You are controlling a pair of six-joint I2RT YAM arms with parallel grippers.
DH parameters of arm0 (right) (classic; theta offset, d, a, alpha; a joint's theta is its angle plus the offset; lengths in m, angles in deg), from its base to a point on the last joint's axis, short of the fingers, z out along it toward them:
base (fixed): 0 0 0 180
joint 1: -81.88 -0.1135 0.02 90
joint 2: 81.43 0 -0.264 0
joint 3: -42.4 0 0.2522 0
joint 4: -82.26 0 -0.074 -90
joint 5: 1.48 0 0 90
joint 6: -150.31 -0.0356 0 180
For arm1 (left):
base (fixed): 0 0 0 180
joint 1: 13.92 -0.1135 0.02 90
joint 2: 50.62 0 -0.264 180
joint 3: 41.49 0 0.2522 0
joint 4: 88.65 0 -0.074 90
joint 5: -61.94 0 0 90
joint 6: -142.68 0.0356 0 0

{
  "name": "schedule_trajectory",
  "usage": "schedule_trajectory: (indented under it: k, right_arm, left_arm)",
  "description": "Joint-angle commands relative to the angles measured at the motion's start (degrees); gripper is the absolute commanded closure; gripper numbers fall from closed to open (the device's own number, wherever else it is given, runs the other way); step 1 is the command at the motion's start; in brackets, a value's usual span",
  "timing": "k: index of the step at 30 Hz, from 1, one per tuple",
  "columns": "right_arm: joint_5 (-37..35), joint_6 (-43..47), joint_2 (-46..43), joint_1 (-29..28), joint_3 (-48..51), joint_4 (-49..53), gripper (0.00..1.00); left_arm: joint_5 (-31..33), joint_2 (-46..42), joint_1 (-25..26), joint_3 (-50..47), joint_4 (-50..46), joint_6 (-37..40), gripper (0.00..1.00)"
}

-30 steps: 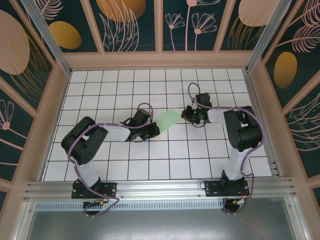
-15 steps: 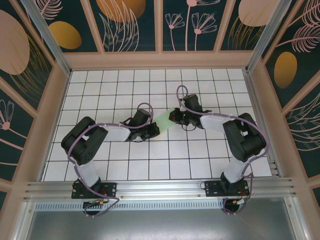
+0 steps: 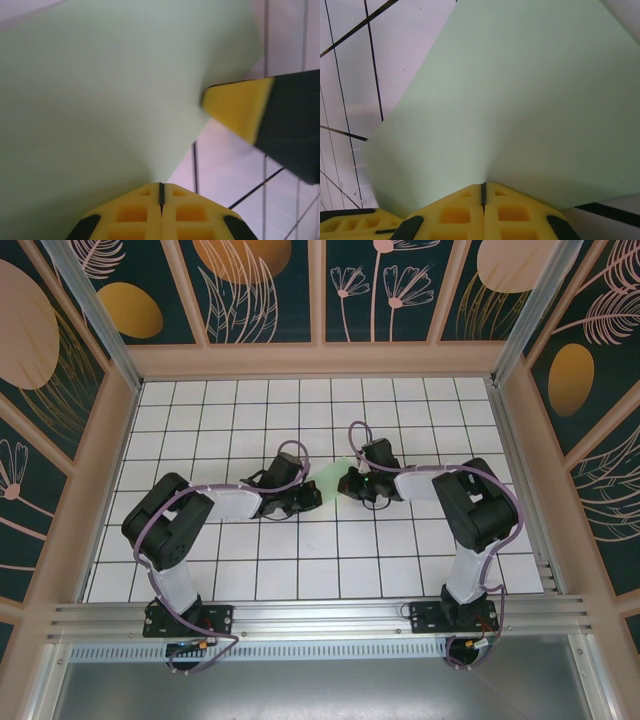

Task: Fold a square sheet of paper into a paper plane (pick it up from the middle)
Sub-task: First fold in half a square sheet of paper at the center of the table.

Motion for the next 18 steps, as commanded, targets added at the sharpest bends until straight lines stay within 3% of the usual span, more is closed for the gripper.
schedule_trajectory:
  k: [1,18]
  right_arm:
    - [-1.7,0.3,2.0,-0.5,1.5,3.0,1.0]
    - [-2.5,0.0,3.2,-0.5,1.8,4.1,1.0]
  left_arm:
    - [-3.3,-0.1,0.1,3.2,2.9,0.4,0.91]
    - [-3.9,7.6,0.2,5.7,0.1,1.4,0.95]
